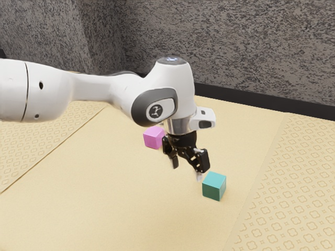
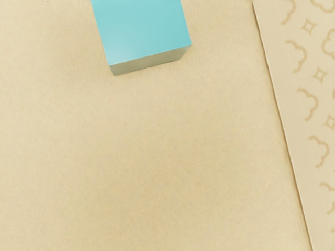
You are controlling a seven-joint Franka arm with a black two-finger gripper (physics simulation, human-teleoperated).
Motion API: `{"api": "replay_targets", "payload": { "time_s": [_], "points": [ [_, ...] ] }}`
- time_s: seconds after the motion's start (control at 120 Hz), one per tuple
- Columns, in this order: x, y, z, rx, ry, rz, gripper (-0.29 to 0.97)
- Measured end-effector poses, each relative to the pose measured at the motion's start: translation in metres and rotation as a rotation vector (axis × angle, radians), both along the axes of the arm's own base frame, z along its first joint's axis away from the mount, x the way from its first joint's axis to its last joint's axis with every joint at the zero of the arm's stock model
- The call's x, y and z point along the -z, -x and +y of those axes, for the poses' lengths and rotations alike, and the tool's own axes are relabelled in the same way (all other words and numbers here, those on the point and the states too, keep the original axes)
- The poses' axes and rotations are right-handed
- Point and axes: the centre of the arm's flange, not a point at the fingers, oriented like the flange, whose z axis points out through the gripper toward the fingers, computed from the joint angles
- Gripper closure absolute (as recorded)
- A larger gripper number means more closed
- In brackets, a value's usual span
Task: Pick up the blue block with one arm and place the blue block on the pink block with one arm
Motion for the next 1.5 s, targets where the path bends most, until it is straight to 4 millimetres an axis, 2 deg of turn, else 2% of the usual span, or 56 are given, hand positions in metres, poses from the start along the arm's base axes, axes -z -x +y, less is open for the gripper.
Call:
{"api": "replay_targets", "payload": {
  "time_s": [0.083, 0.267, 0.433, 0.5, 0.658, 0.975, 1.108, 1.292, 1.5],
  "points": [
    [0.013, -0.020, 0.001, -0.032, 0.002, 0.004, 0.00],
    [0.031, -0.035, -0.007, -0.060, 0.003, 0.014, 0.00],
    [0.050, -0.059, -0.004, -0.099, -0.001, 0.019, 0.00],
    [0.057, -0.064, -0.011, -0.100, -0.003, 0.020, 0.00],
    [0.076, -0.075, -0.009, -0.124, -0.032, 0.022, 0.00],
    [0.094, -0.103, -0.011, -0.152, -0.027, 0.009, 0.00],
    [0.102, -0.109, -0.013, -0.157, -0.025, 0.011, 0.00],
    [0.122, -0.107, -0.022, -0.150, -0.032, 0.030, 0.00],
    [0.141, -0.109, -0.020, -0.156, -0.046, 0.045, 0.00]
  ]
}}
